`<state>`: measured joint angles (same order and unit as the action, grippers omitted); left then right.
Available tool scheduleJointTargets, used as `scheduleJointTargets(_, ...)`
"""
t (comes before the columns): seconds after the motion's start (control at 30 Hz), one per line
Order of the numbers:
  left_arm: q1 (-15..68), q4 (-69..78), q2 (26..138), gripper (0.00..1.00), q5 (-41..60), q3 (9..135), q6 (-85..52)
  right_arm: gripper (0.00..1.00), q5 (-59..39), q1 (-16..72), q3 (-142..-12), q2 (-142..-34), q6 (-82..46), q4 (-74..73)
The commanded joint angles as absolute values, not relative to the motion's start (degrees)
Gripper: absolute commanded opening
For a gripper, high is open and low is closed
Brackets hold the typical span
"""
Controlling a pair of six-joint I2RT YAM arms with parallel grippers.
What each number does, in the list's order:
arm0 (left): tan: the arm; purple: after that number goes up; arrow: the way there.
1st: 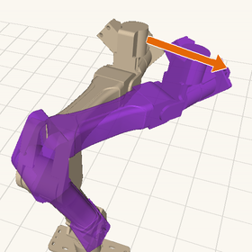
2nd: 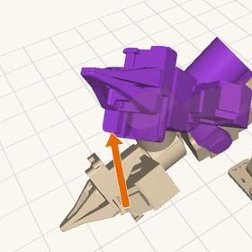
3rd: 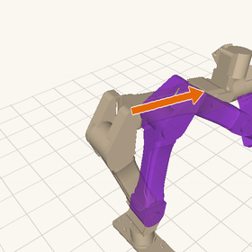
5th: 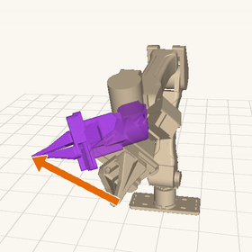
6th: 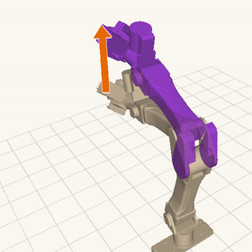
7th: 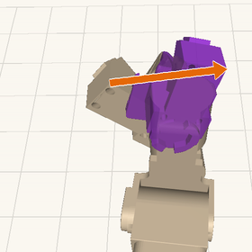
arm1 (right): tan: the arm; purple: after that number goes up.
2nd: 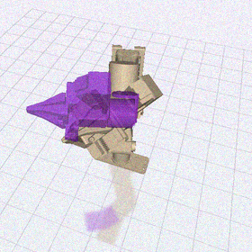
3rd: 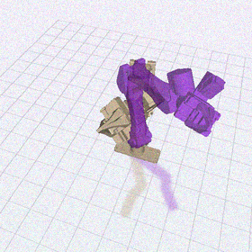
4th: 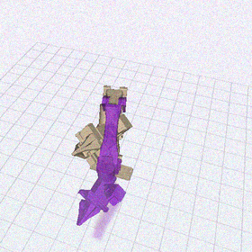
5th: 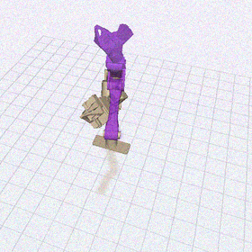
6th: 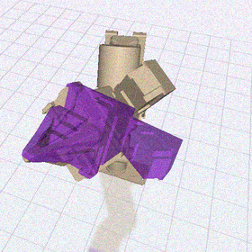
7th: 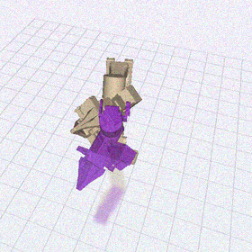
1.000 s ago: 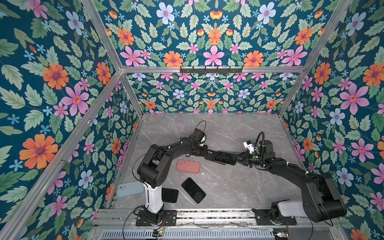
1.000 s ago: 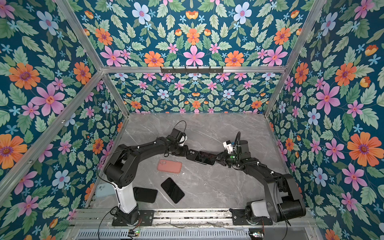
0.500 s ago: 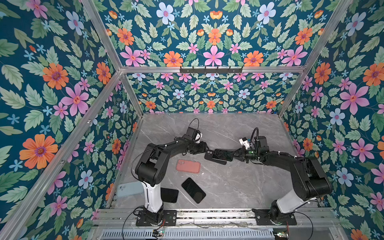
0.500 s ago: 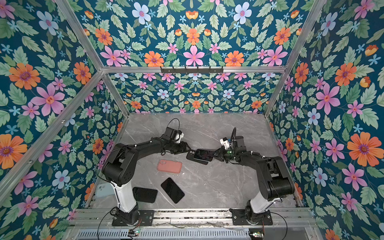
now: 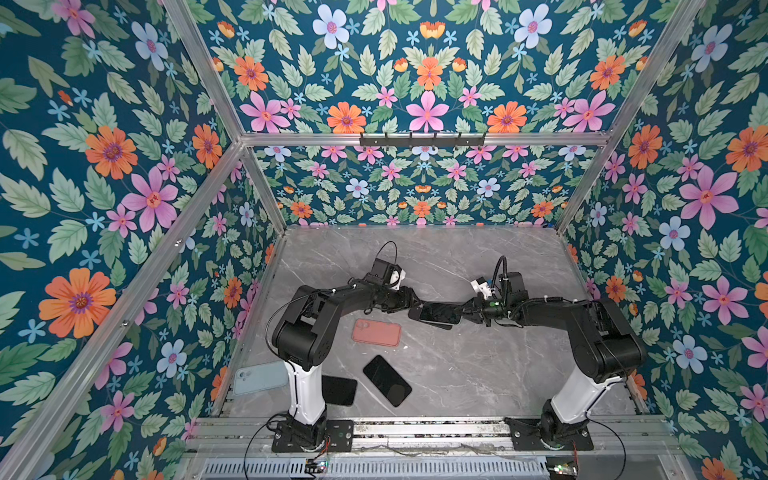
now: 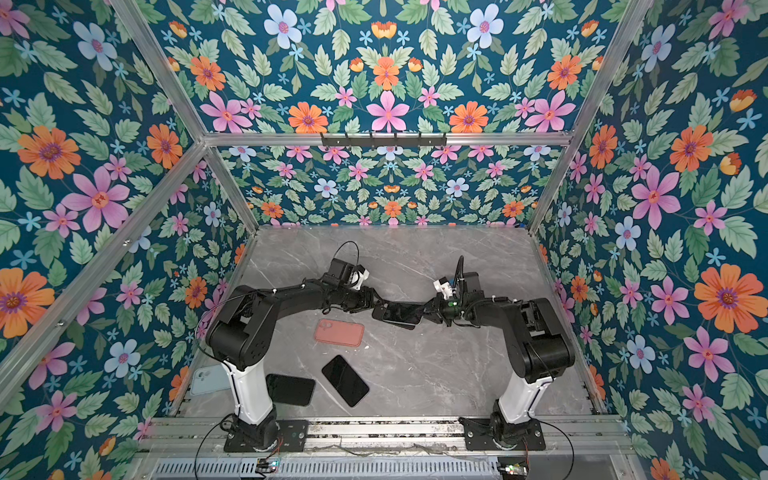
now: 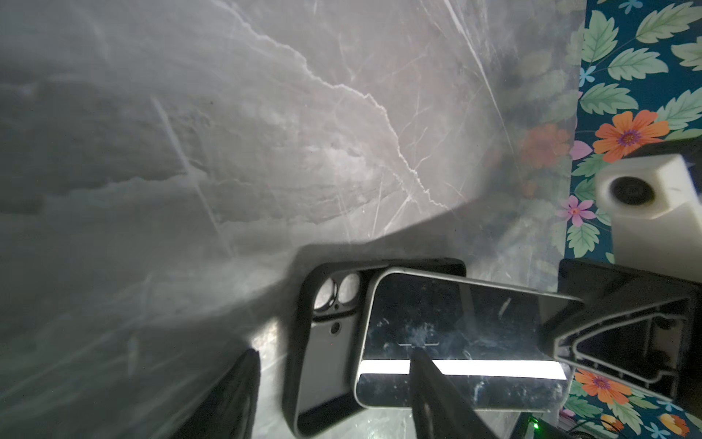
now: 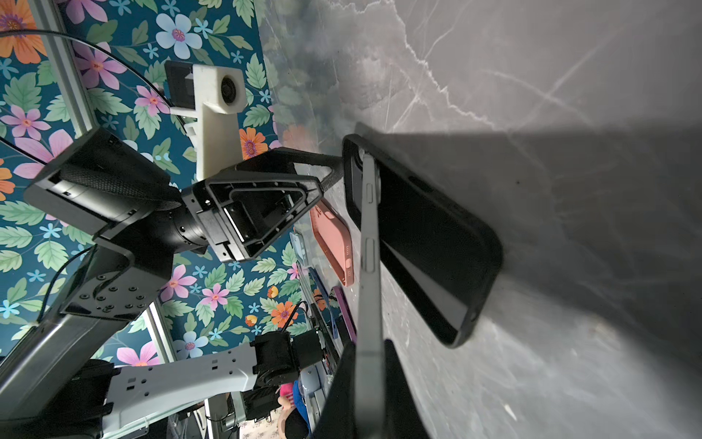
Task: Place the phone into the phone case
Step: 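Lower the held phone into the black case with the right gripper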
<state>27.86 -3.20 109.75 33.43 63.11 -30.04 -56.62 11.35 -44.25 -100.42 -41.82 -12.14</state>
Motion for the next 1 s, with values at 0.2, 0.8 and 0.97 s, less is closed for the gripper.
scheduleJointTargets(0.2, 27.8, 0.6, 110.0, 0.60, 35.8, 61.6, -31.7, 0.00, -57.6, 11.5, -45.6, -103.0, -40.7, -12.3)
scheduleJointTargets(0.8, 28.1, 1.8, 109.5, 0.59, 36.3, 60.2, -32.8, 0.00, -58.0, 12.3, -46.5, -107.1, -41.4, -15.7)
scheduleJointTargets(0.97, 28.5, 2.3, 109.0, 0.59, 36.4, 59.4, -33.2, 0.01, -57.2, 12.4, -46.3, -107.5, -42.0, -16.3)
